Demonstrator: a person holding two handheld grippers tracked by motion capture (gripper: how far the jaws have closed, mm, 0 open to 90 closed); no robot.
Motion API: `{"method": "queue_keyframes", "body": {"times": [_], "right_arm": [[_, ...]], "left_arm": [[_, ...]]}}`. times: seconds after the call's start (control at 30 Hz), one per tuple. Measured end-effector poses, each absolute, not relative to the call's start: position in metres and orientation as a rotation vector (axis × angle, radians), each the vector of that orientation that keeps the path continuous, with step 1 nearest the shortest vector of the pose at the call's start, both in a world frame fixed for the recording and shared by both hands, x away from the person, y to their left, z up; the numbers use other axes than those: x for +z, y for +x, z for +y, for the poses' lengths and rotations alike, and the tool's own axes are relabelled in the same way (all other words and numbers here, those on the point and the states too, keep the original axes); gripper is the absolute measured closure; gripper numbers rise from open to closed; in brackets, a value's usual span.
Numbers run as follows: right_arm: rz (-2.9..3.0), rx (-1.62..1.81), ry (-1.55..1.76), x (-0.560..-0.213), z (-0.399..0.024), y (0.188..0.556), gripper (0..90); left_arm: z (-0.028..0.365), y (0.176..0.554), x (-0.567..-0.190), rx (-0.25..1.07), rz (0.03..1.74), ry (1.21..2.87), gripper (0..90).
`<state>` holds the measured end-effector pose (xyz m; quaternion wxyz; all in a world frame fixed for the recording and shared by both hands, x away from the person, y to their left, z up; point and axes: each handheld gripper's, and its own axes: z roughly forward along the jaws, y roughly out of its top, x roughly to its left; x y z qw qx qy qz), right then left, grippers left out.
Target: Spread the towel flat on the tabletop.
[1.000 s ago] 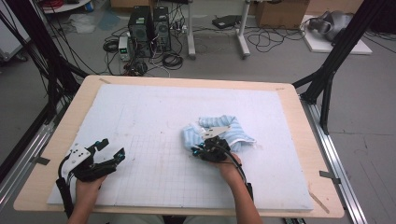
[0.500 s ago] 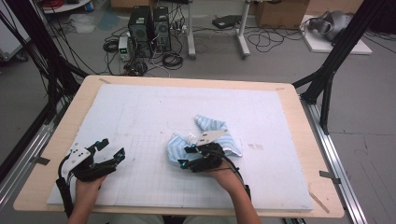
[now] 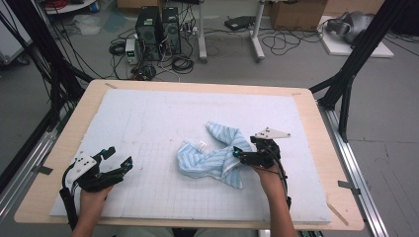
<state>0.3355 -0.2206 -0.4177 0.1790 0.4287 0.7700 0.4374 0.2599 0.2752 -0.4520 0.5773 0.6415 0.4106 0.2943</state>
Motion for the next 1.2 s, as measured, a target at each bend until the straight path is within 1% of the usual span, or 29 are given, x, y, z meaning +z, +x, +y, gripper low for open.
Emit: {"method": "queue_keyframes", "body": {"times": [0.13,0.17,0.2,0.23,0.27,0.3,0.33,0.43,0.6,0.7,0.73,0.77,0.97,1.03,1.1,1.13,1.2], "right_arm": [[2.225,1.227,1.271,-0.426,-0.217,0.342,18.6],[2.239,1.217,1.279,-0.429,-0.215,0.344,22.5],[2.294,1.240,1.299,-0.434,-0.213,0.347,42.4],[2.294,1.240,1.299,-0.434,-0.213,0.347,42.4],[2.315,1.261,1.299,-0.435,-0.211,0.349,51.2],[2.326,1.258,1.222,-0.433,-0.205,0.348,66.8],[2.327,1.263,1.180,-0.431,-0.201,0.347,69.9],[2.344,1.274,1.116,-0.427,-0.191,0.347,71.8],[2.382,1.322,0.996,-0.418,-0.163,0.354,71.7],[2.415,1.318,0.947,-0.414,-0.144,0.362,71.8],[2.434,1.318,0.918,-0.411,-0.130,0.368,71.8],[2.434,1.318,0.918,-0.411,-0.130,0.368,71.8],[2.495,1.281,0.863,-0.413,-0.091,0.386,70.7],[2.497,1.278,0.866,-0.416,-0.085,0.390,66.6],[2.481,1.294,0.876,-0.416,-0.083,0.390,59.1],[2.469,1.303,0.880,-0.415,-0.085,0.389,54.9],[2.420,1.344,0.913,-0.408,-0.091,0.387,43.4]], "left_arm": [[0.275,0.260,-0.452,0.689,0.961,1.501,22.3],[0.275,0.260,-0.452,0.688,0.962,1.500,22.3],[0.275,0.260,-0.452,0.688,0.962,1.500,22.3],[0.275,0.260,-0.452,0.689,0.961,1.501,22.3],[0.275,0.260,-0.452,0.688,0.962,1.500,22.3],[0.275,0.260,-0.452,0.689,0.960,1.502,22.6],[0.275,0.260,-0.452,0.688,0.962,1.501,22.6],[0.275,0.260,-0.452,0.689,0.961,1.505,22.7],[0.275,0.260,-0.452,0.690,0.957,1.510,22.7],[0.274,0.260,-0.452,0.687,0.959,1.512,22.7],[0.274,0.260,-0.452,0.689,0.960,1.510,22.8],[0.274,0.260,-0.452,0.688,0.960,1.511,22.8],[0.274,0.261,-0.452,0.685,0.961,1.519,22.8],[0.274,0.261,-0.452,0.683,0.964,1.516,22.9],[0.274,0.262,-0.452,0.679,0.969,1.521,23.0],[0.274,0.262,-0.451,0.678,0.968,1.528,23.3],[0.273,0.263,-0.451,0.676,0.975,1.531,24.5]]}}
